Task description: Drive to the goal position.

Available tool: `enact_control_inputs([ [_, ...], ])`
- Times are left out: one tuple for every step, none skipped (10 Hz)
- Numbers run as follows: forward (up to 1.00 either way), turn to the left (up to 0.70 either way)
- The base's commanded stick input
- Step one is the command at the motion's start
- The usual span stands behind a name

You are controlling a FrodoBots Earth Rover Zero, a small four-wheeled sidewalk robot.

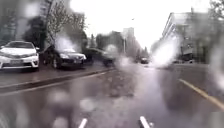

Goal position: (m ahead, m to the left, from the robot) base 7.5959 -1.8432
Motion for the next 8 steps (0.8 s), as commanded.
enact_control_inputs([
  [0.70, -0.14],
  [0.70, -0.14],
  [0.70, -0.13],
  [0.70, 0.00],
  [0.70, 0.00],
  [0.70, 0.00],
  [0.70, 0.00],
  [0.70, -0.02],
])
